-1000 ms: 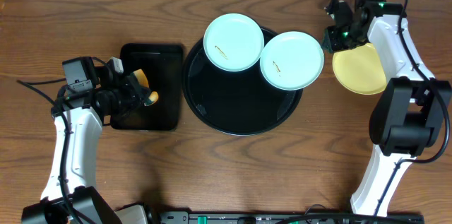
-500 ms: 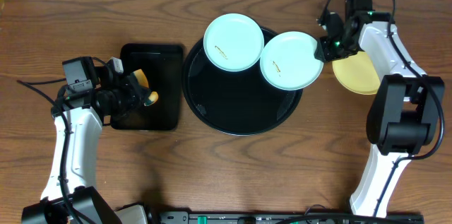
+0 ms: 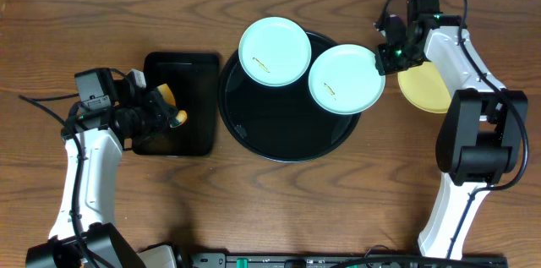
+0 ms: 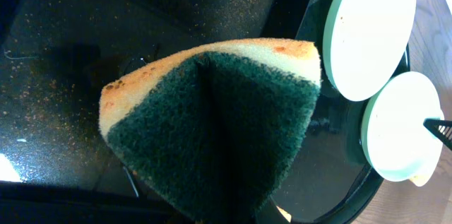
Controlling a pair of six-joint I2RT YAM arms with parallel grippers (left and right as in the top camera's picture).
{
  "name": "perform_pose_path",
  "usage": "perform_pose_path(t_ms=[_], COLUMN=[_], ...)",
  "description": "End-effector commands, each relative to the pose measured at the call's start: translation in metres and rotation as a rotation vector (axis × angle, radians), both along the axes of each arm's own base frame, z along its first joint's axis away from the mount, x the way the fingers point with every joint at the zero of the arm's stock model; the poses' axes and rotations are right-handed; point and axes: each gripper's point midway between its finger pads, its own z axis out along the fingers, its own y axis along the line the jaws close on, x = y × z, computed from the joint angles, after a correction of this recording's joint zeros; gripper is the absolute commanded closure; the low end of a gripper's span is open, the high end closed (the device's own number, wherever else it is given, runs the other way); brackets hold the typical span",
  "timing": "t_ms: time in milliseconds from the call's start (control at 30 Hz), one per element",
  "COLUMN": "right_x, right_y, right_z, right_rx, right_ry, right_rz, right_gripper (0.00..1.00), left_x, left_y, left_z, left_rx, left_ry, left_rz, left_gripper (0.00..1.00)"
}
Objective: Clean dirty plates on tray and stack at the side
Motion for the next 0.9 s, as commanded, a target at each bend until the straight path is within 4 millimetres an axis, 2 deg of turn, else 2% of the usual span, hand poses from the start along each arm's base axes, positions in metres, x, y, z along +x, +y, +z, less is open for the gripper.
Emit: perform_pose_path(t_ms=[0, 167, 267, 367, 467, 533, 700, 867], right_x=[0.004, -0.016, -0.034, -0.051, -0.069, -0.076, -0.085, -0.097], right_y=[0.006, 0.015, 0.020, 0.026, 0.044, 0.060, 0.088, 0.104], right_z=[0.032, 0.071, 0.079, 0.079, 0.075, 0.073, 0.067, 0.060], right_rx=[0.026, 0.021, -0.026, -0.091, -0.097, -0.091, -0.065, -0.089], right_ry=[-0.043, -0.038, 0.010, 0.066, 0.138, 0.158, 0.182, 0.189], right_rz=[-0.056, -0.105, -0.162, -0.230, -0.267, -0.291, -0.333, -0.221], right_gripper=[0.99, 0.99, 0.99, 0.99, 0.99, 0.99, 0.99, 0.99], left_x=[0.000, 0.000, 0.001, 0.001, 0.006, 0.010, 0.014, 0.020], left_y=[0.002, 0.003, 0.001, 0.002, -0.003, -0.015, -0.020, -0.055], left_z=[-0.003, -0.003, -0.003, -0.006, -0.007, -0.006, -0.012, -0.005], left_rx=[0.017, 0.044, 0.088, 0.155, 0.218, 0.249, 0.405, 0.382], left_ry=[-0.002, -0.024, -0.060, -0.067, -0.085, -0.118, -0.097, -0.170], left_rz=[-0.010, -0.052, -0.128, -0.170, -0.213, -0.285, -0.319, -0.411], left_gripper=[0.91, 0.92, 0.92, 0.92, 0.92, 0.92, 0.92, 0.92])
